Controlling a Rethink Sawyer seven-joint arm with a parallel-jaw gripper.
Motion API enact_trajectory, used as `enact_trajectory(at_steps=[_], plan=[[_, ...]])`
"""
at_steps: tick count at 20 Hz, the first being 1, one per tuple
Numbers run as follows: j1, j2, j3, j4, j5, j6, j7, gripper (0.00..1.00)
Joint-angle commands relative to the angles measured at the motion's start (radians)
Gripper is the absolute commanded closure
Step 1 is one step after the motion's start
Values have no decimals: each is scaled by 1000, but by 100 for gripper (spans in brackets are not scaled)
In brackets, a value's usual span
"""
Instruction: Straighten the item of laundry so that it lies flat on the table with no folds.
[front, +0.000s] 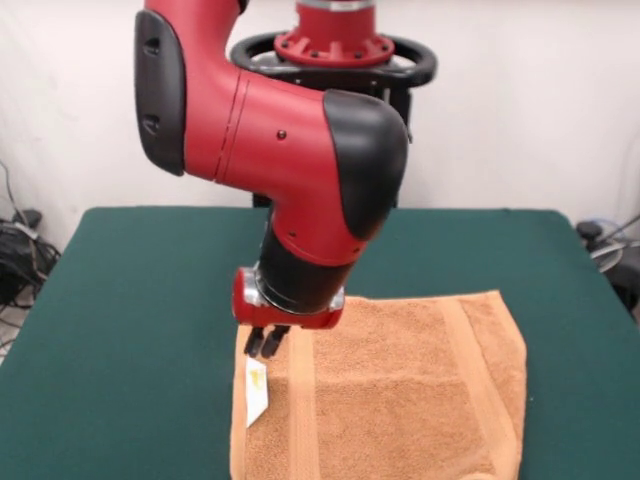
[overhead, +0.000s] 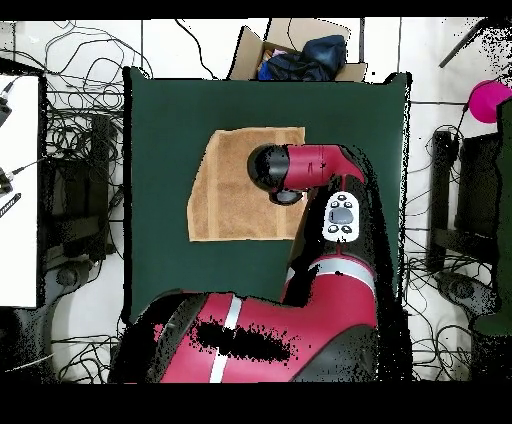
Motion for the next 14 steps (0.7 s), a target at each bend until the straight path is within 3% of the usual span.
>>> enact_trajectory(at_steps=[1,14], plan=[[9,12,-25,65,-11,122,114,100],[-26,33,-5,119,43,272,107,100]])
